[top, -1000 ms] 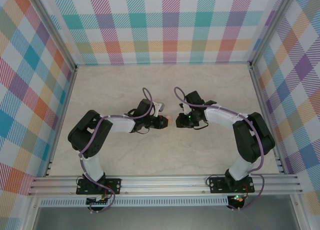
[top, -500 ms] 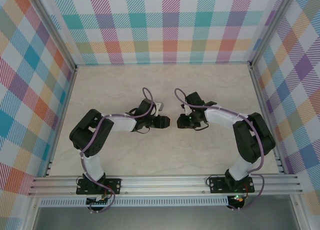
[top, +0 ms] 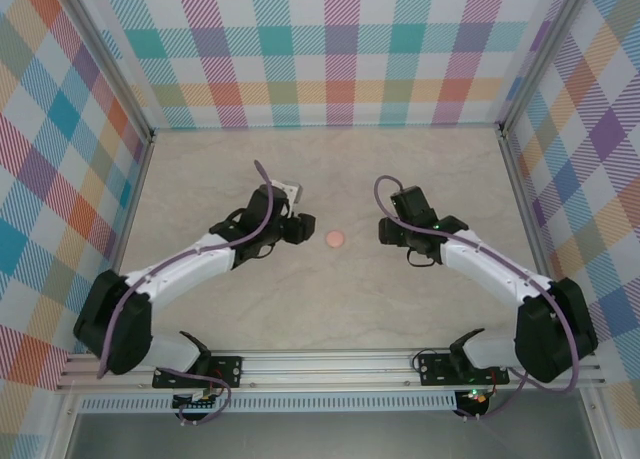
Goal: Insert the wireless bluetooth earbuds into the charging case
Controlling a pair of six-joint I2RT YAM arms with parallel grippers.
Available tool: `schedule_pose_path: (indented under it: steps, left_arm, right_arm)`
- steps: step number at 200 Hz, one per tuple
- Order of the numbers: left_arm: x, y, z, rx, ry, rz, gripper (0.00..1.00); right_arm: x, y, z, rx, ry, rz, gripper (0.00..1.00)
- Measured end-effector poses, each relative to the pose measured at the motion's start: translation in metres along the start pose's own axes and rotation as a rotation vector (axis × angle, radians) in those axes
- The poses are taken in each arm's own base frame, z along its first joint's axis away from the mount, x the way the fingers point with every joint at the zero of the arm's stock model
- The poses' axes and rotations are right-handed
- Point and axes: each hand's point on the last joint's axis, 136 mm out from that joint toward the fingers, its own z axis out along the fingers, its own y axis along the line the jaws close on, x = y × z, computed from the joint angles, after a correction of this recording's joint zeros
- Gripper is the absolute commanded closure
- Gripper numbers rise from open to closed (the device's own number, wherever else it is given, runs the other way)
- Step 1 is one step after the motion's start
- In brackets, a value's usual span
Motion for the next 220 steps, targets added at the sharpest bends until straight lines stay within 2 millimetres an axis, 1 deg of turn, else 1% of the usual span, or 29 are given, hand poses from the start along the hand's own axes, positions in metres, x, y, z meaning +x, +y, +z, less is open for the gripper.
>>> schedule_pose_path:
  steps: [14,33,49,74,85,92,120,138,154,169,197,220]
  left_arm:
    - [-0.009,0.017,-0.019,-0.079,-0.059,0.019,0.4]
    - [-0.012,0.044,-0.038,-0.194,-0.121,0.035,0.35]
    - [-0.007,0.073,-0.05,-0.318,-0.163,0.037,0.26]
    - [0.007,0.117,-0.057,-0.498,-0.179,0.039,0.22]
    - [0.016,0.135,-0.058,-0.562,-0.175,0.036,0.22]
    - [0.022,0.144,-0.058,-0.595,-0.17,0.034,0.19]
    - [0.04,0.173,-0.058,-0.683,-0.153,0.033,0.11]
    - [0.046,0.188,-0.057,-0.713,-0.152,0.022,0.07]
    - [0.051,0.2,-0.056,-0.721,-0.152,0.012,0.06]
    - [0.055,0.206,-0.053,-0.703,-0.16,0.005,0.06]
    - [0.06,0.209,-0.042,-0.632,-0.176,-0.002,0.06]
    - [0.061,0.207,-0.032,-0.554,-0.211,-0.008,0.06]
  right_arm:
    - [-0.005,-0.021,-0.005,0.092,-0.054,0.01,0.38]
    - [-0.006,-0.048,-0.006,0.201,-0.103,0.029,0.37]
    - [-0.004,-0.072,-0.004,0.278,-0.127,0.049,0.36]
    - [0.003,-0.101,0.001,0.361,-0.144,0.074,0.35]
    - [0.004,-0.109,0.002,0.384,-0.15,0.075,0.34]
    - [0.003,-0.113,0.002,0.393,-0.161,0.072,0.34]
    - [-0.003,-0.12,0.003,0.391,-0.227,0.062,0.32]
    - [0.0,-0.128,0.008,0.372,-0.26,0.073,0.31]
    - [0.008,-0.139,0.013,0.354,-0.273,0.091,0.3]
    - [0.016,-0.145,0.019,0.325,-0.276,0.11,0.28]
    - [0.017,-0.149,0.026,0.249,-0.318,0.138,0.27]
    - [0.005,-0.144,0.029,0.178,-0.373,0.145,0.26]
